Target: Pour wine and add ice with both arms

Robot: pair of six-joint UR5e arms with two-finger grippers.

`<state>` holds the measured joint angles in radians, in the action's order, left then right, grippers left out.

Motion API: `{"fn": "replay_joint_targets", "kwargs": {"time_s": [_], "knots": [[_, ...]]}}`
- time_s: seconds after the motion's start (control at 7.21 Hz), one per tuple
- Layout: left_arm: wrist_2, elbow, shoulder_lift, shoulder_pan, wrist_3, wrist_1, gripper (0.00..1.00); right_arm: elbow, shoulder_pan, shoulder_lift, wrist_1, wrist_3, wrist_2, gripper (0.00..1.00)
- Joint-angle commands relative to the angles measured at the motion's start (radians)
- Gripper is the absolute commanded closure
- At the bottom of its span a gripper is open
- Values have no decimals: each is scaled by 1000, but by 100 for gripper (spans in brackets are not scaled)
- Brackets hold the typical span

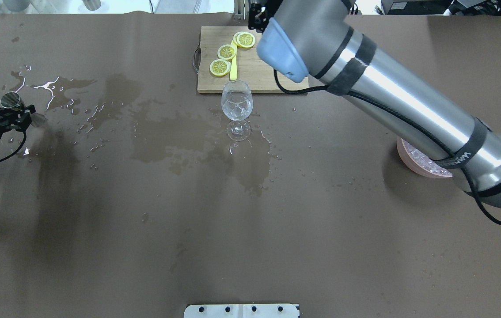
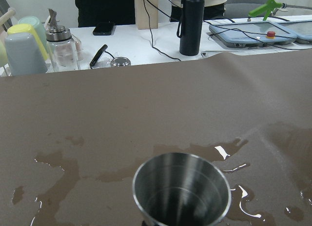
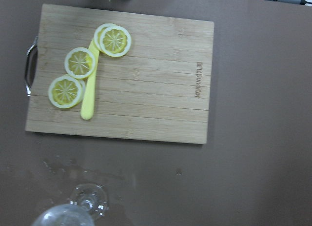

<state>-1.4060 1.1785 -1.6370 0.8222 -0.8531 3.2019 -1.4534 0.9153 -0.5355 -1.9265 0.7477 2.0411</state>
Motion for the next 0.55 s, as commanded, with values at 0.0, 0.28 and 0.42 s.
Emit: {"fn": "replay_joint_targets", "kwargs": {"time_s": [0.0, 0.28, 0.42], "knots": [[-2, 10, 0, 0, 0, -7, 1, -213, 71, -223, 3, -80, 82, 0], [-13, 39, 41, 3, 0, -1, 1, -379, 120, -395, -5, -112, 122, 0], [-48, 94, 104, 3, -3, -8, 1, -448, 143, -470, -6, -185, 125, 0]]}}
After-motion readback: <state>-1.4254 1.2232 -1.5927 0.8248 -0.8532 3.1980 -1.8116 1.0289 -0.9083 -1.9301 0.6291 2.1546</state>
